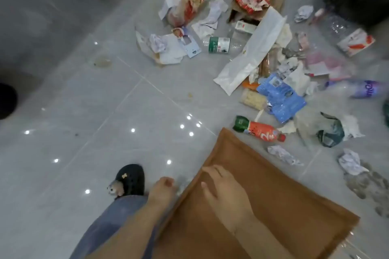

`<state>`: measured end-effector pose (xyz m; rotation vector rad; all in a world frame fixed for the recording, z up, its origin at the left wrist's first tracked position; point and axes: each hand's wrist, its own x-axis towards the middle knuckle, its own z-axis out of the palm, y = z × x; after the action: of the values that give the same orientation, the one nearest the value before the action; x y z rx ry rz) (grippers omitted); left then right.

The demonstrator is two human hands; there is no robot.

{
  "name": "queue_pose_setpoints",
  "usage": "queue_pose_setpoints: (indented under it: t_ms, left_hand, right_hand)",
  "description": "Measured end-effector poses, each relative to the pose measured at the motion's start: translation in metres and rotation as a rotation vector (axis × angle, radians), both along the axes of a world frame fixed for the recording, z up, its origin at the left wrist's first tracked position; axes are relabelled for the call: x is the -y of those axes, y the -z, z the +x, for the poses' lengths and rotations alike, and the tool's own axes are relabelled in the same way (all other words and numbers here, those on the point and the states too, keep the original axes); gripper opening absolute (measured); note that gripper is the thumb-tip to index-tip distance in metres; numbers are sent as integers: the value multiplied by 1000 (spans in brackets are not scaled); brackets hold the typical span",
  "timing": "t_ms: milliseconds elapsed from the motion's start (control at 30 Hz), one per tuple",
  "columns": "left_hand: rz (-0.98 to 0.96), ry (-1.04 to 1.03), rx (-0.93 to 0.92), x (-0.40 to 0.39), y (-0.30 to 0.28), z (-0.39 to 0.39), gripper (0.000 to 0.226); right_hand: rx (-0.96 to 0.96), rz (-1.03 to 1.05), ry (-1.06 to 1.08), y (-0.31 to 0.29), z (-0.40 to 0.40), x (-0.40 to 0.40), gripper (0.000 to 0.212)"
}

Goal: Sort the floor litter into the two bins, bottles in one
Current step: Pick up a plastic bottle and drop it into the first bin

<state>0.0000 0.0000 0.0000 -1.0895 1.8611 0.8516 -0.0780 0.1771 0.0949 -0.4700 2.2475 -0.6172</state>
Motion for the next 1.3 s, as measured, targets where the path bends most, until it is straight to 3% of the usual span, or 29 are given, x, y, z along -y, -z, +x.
queue_pose_setpoints:
  t_ms: [200,300,400,533,600,733,900,1100,1300]
  left_hand:
    - [-10,-152,53,-5,119,32,41]
    - [-4,-256,45,-10,160,46,15]
    - [-11,-166,46,-23,180,55,19]
    - [-148,-208,-84,-27,159,46,15]
    - [-168,-271,-199,-26,132,31,14]
    - [69,-407,-412,-48,30,-28,13]
    - [259,-354,-428,-99,-110,-78,10]
    - [302,-281,-567,-184,-313,-137,13]
    - [337,-336,-571,-236,-409,-198,6]
  right_hand:
    - [80,-20,114,118,32,23,38]
    - [89,-55,166,152,44,24,38]
    - [90,-69,189,167,50,19,37]
    - [89,-68,261,158,52,3,39]
    - [102,-69,300,140,50,-5,39]
    - [48,-135,458,71,28,-32,37]
    - [53,-231,826,-37,-1,-96,34]
    - [102,-521,1185,-211,-37,-182,28]
    - [128,-605,1182,-310,-86,-244,24]
